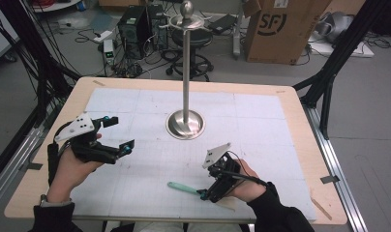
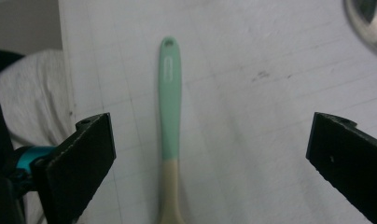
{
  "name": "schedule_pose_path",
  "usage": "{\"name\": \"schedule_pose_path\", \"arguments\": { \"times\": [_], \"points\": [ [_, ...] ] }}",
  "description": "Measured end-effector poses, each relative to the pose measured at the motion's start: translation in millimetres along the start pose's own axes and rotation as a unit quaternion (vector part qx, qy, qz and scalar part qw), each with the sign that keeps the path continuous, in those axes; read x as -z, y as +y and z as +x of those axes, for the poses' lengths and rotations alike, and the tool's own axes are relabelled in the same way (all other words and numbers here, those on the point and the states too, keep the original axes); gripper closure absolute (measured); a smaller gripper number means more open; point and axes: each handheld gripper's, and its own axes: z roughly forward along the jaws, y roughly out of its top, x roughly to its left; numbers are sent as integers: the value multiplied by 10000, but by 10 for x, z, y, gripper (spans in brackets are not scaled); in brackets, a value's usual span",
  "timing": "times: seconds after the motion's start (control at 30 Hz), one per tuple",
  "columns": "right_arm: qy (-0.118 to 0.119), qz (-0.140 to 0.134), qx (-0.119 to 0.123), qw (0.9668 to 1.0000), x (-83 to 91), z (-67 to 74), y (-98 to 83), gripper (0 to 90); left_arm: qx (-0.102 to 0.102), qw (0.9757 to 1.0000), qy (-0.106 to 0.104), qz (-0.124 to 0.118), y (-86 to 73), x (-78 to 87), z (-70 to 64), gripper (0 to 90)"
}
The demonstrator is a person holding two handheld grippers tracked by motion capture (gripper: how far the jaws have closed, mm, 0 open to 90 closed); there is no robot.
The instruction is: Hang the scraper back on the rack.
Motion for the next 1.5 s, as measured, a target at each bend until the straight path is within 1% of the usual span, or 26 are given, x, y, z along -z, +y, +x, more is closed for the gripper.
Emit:
{"name": "schedule_pose_path", "arguments": {
  "times": [0.1, 0.2, 0.33, 0.37, 0.43, 0.5, 0.57, 0.7, 0.73, 0.8, 0.83, 0.87, 0.9, 0.93, 0.97, 1.0, 1.03, 1.07, 1.13, 1.2, 1.23, 1.27, 1.33, 1.37, 1.43, 1.5],
  "points": [
    [-19, 179, 87, 9998, -42, 33, 0, 12, -14, 10000, -51, 40, -4, -32, -13, 17],
    [-129, 256, 117, 9995, -67, 63, 13, 42, 6, 9999, -99, 51, -9, -55, -23, 17],
    [-127, 570, 228, 9980, -115, 117, 12, 69, 5, 9999, -136, 14, 2, -60, -35, 17],
    [-127, 570, 228, 9980, -115, 117, 12, 69, 20, 9999, -141, -2, 3, -61, -37, 17],
    [-103, 903, 294, 9954, -162, 152, -7, 78, 28, 9999, -141, 2, 3, -63, -37, 17],
    [-133, 1056, 355, 9937, -176, 169, -16, 173, 6, 9999, -143, 27, 0, -68, -37, 17],
    [-119, 1097, 348, 9933, -183, 171, -17, 198, 23, 9999, -150, 39, -3, -76, -36, 17],
    [-138, 1231, 382, 9916, -181, 180, 5, 351, 20, 9999, -148, 77, -14, -93, -35, 17],
    [-138, 1231, 382, 9916, -181, 180, 5, 351, 26, 9999, -146, 86, -21, -100, -34, 17],
    [-157, 1340, 387, 9901, -201, 194, 21, 423, 45, 9998, -155, 116, -32, -114, -34, 17],
    [-117, 1493, 395, 9879, -236, 199, 35, 474, 36, 9998, -160, 139, -32, -118, -33, 17],
    [-117, 1493, 395, 9879, -236, 199, 35, 474, 46, 9998, -160, 134, -31, -120, -36, 17],
    [-109, 1699, 457, 9843, -265, 213, 55, 507, 33, 9998, -160, 115, -22, -112, -40, 17],
    [-109, 1699, 457, 9843, -265, 213, 55, 507, 33, 9998, -160, 115, -22, -112, -40, 17],
    [-76, 1824, 481, 9820, -265, 229, 91, 563, 41, 9998, -165, 93, -17, -109, -43, 17],
    [-97, 1892, 517, 9805, -263, 233, 111, 588, 38, 9998, -151, 83, -13, -104, -43, 17],
    [-97, 1892, 517, 9805, -263, 233, 111, 588, 28, 9998, -153, 83, -11, -100, -40, 17],
    [-43, 2031, 469, 9780, -268, 235, 141, 627, 39, 9998, -155, 74, -10, -98, -39, 17],
    [33, 2198, 443, 9745, -290, 234, 155, 651, 36, 9999, -144, 83, -12, -96, -35, 17],
    [66, 2303, 423, 9722, -301, 226, 174, 666, 33, 9999, -138, 88, -13, -96, -32, 17],
    [76, 2298, 397, 9724, -307, 226, 179, 680, 39, 9999, -142, 88, -13, -96, -33, 17],
    [65, 2357, 413, 9709, -310, 217, 189, 706, 39, 9998, -151, 93, -14, -98, -32, 17],
    [112, 2398, 363, 9701, -322, 192, 206, 787, 26, 9998, -145, 113, -16, -102, -36, 17],
    [155, 2407, 326, 9699, -326, 184, 209, 793, 26, 9998, -145, 113, -16, -102, -36, 17],
    [151, 2405, 384, 9698, -324, 186, 208, 799, 30, 9998, -145, 122, -17, -104, -39, 17],
    [142, 2356, 420, 9708, -321, 189, 201, 800, 34, 9998, -143, 122, -17, -104, -38, 17]
  ]
}}
